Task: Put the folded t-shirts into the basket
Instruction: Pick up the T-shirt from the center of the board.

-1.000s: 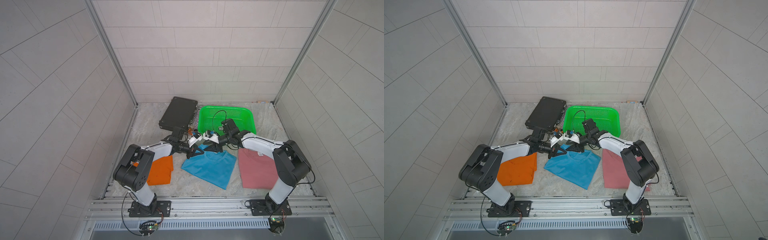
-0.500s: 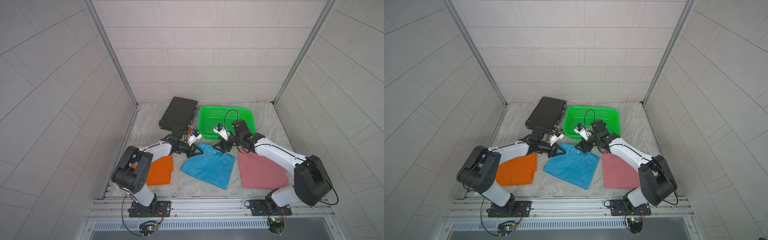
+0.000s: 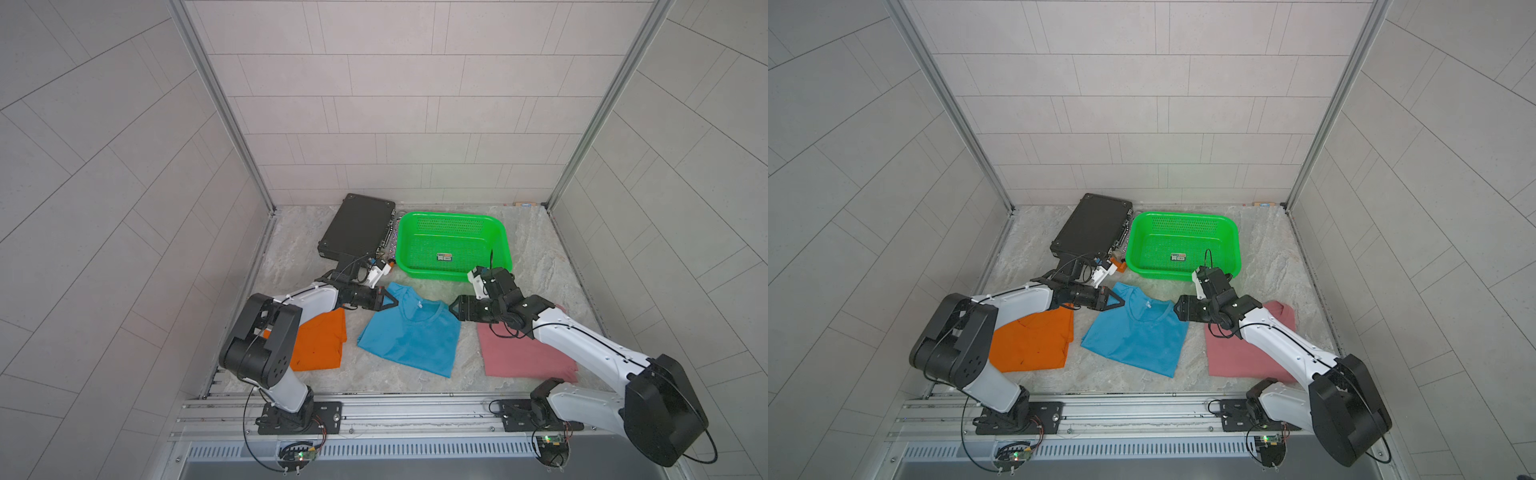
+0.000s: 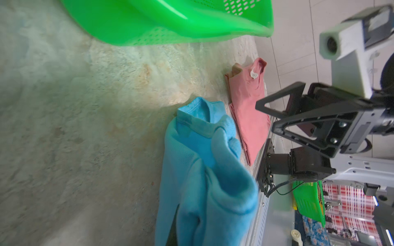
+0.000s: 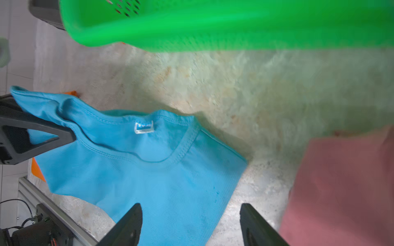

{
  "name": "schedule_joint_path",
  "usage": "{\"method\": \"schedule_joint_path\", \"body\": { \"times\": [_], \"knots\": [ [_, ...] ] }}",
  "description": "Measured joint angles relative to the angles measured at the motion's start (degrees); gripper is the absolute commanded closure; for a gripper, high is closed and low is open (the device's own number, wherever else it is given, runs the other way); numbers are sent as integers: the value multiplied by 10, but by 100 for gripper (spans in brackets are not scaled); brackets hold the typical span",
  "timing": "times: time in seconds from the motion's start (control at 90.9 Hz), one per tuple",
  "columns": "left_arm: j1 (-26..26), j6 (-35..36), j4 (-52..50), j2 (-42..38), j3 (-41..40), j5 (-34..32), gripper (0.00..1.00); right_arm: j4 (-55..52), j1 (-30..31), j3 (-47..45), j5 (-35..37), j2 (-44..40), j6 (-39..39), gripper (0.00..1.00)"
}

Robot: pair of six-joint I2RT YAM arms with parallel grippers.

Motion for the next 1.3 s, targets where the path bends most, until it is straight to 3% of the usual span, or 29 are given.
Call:
{"method": "schedule_joint_path", "body": {
  "times": [0.275,0.682,0.957,1.299],
  "knots": [
    [26,-67,-22,27,0,-26,94,-3,-30,-17,-46,64,70,29],
    [51,-125,-19,61,-2,-5,93,98,-69,-10,-165,172,65,40],
    [94,-141,-16,103,-14,9,94,164,-83,-17,-214,201,65,40],
    [109,-142,1,99,-30,19,95,224,-92,-41,-241,207,71,43]
  ]
}}
